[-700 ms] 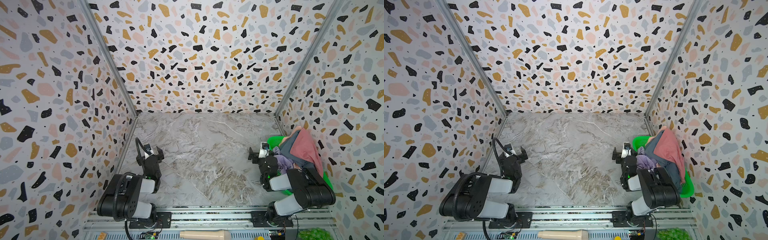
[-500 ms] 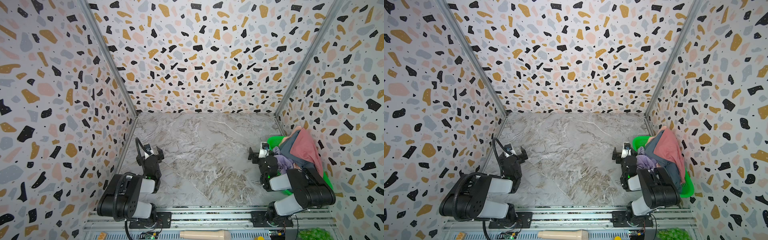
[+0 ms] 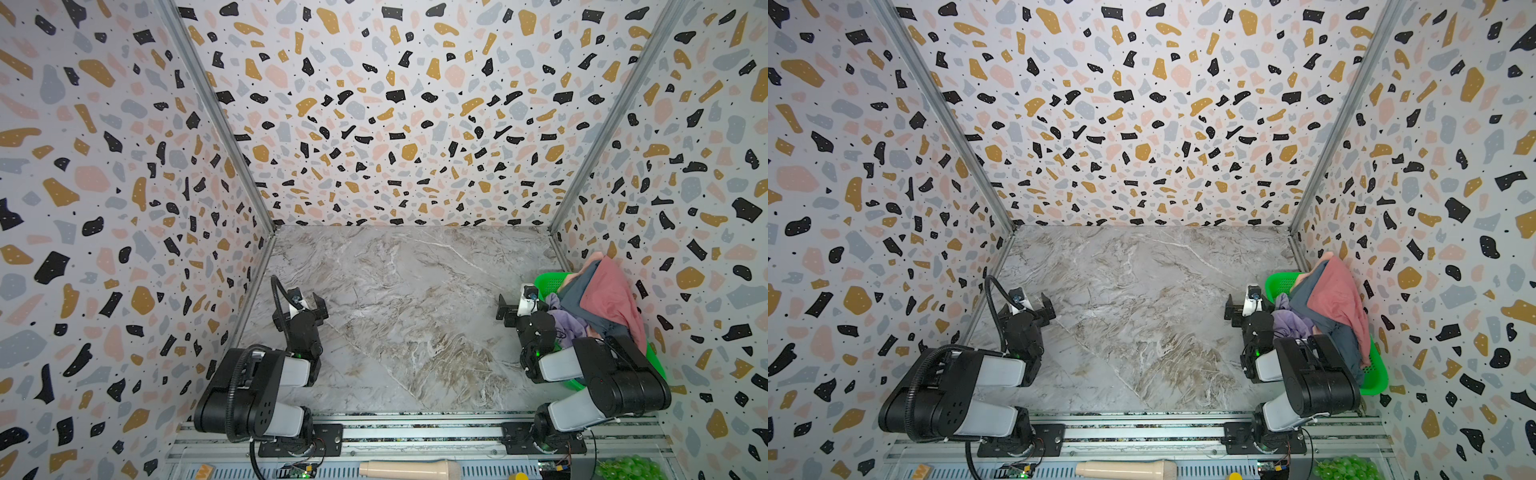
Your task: Fold and stack the t-shirts
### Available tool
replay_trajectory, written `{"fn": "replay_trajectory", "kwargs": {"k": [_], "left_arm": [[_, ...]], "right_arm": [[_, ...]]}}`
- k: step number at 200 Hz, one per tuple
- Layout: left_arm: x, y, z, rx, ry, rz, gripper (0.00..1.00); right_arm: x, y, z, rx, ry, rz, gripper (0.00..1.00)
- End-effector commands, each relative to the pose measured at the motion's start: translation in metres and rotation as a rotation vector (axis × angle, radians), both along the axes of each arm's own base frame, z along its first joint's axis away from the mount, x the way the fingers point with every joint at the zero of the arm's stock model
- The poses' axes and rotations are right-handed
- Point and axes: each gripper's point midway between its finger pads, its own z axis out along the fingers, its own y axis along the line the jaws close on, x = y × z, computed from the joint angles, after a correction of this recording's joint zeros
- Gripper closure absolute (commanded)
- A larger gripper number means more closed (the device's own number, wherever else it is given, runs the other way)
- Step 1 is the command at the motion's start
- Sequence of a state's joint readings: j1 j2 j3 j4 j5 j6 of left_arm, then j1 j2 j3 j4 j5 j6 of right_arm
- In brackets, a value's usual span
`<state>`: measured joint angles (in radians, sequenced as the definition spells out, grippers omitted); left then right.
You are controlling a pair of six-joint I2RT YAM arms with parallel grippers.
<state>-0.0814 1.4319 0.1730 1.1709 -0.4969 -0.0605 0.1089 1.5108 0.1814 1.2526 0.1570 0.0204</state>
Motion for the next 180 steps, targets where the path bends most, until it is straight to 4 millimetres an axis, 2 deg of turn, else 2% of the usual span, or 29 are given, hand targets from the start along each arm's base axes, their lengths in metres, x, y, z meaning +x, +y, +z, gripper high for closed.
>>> {"fn": "replay_trajectory", "kwargs": {"k": [1, 105, 128, 140, 155, 158, 159, 168, 180], "left_arm": [[0.002, 0.0, 0.015, 0.0, -0.063, 0.004, 0.0], [0.002, 0.0, 0.015, 0.0, -0.062, 0.003, 0.0], [0.001, 0.0, 0.016, -0.001, -0.067, 0.004, 0.0], [0.003, -0.001, 0.027, 0.003, -0.093, -0.006, 0.0], [0.01, -0.005, 0.04, 0.004, -0.035, -0.017, 0.0], [0.011, -0.005, 0.042, -0.005, -0.022, -0.012, 0.0], [0.012, -0.005, 0.045, -0.01, -0.023, -0.009, 0.0], [0.014, -0.003, 0.056, -0.051, -0.007, 0.014, 0.01], [0.017, -0.007, 0.073, -0.132, -0.011, 0.005, 0.0]], "right_arm": [[0.004, -0.006, 0.017, -0.006, -0.055, -0.034, 0.01], [0.004, -0.007, 0.016, -0.005, -0.052, -0.036, 0.01], [0.003, -0.006, 0.021, -0.009, -0.069, -0.029, 0.01], [0.011, 0.002, 0.024, -0.029, -0.034, 0.005, 0.01], [0.021, 0.016, 0.033, -0.044, 0.037, 0.066, 0.01], [0.024, 0.019, 0.04, -0.032, 0.032, 0.067, 0.01], [0.023, 0.018, 0.035, -0.029, 0.063, 0.066, 0.01], [0.026, 0.022, 0.041, 0.034, 0.107, 0.053, 0.01], [0.023, 0.042, 0.048, 0.117, 0.148, 0.129, 0.01]]}}
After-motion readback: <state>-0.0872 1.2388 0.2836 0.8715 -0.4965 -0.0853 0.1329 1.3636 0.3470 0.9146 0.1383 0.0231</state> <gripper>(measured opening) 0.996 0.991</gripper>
